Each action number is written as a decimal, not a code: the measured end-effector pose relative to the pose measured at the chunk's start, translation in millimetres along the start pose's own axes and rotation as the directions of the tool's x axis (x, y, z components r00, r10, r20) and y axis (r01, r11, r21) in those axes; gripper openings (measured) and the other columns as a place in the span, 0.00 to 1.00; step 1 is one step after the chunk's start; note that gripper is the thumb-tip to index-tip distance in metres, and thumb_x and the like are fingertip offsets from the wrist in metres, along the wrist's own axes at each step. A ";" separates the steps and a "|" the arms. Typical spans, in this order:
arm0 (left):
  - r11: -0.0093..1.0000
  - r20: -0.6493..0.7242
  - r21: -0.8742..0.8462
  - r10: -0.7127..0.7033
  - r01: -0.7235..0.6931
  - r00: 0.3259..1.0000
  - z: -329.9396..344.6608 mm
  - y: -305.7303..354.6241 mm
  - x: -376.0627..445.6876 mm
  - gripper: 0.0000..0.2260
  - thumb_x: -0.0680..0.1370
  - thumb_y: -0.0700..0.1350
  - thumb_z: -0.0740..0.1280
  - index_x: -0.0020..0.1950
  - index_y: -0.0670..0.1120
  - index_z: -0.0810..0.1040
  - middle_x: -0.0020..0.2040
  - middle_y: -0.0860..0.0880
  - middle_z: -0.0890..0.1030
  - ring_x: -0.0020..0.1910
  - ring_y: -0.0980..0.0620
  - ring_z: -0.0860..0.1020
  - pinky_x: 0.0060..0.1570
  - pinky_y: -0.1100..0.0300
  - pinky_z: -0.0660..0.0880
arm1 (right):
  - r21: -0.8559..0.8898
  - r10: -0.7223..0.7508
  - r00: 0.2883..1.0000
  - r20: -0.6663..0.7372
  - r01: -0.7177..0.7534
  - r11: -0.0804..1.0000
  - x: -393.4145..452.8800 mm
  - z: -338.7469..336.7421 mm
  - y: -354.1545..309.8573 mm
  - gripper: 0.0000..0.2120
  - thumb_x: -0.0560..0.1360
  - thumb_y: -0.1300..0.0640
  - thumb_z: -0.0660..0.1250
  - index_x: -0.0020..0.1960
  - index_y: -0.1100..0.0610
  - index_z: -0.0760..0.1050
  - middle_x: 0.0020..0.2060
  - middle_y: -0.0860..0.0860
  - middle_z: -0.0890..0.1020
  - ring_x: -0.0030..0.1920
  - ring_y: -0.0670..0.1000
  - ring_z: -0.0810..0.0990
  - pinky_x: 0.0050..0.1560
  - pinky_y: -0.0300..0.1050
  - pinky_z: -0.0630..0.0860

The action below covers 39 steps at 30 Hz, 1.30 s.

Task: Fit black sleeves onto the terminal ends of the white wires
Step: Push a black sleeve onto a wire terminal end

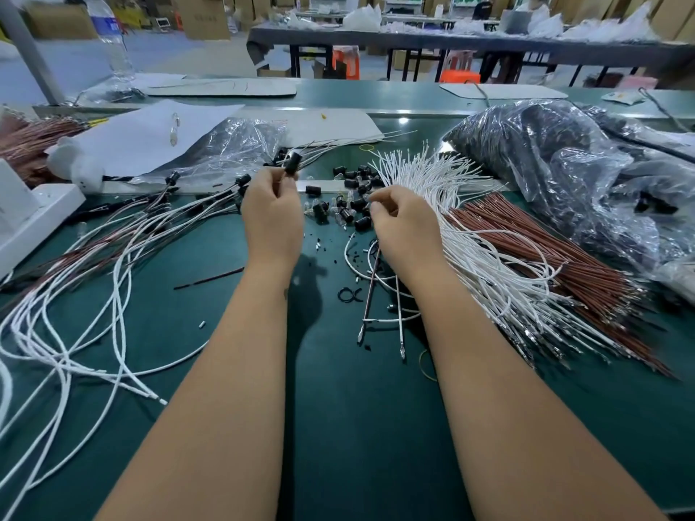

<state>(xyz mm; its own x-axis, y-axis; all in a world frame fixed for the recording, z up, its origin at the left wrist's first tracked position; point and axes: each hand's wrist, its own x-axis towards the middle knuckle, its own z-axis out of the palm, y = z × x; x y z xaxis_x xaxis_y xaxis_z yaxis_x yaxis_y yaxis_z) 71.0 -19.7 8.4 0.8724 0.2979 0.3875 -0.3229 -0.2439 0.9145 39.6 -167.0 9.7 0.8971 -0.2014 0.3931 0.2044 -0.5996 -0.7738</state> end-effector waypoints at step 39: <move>0.998 0.358 -0.004 -0.053 0.058 0.932 13.2 1.3 -8.3 0.08 0.82 0.39 0.58 0.45 0.45 0.74 0.40 0.47 0.84 0.41 0.50 0.84 0.52 0.52 0.77 | -0.214 -0.049 0.998 0.048 0.058 0.975 -4.1 15.5 -1.2 0.06 0.73 0.62 0.68 0.45 0.53 0.81 0.40 0.49 0.82 0.41 0.50 0.78 0.39 0.42 0.71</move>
<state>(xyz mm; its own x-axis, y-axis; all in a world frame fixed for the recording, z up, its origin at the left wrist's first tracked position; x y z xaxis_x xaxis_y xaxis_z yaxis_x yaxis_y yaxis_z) 68.2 -34.6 4.8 0.9617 -0.0395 0.2711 -0.2730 -0.2220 0.9361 41.8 -153.4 1.3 0.9036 -0.1347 0.4066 0.1678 -0.7620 -0.6255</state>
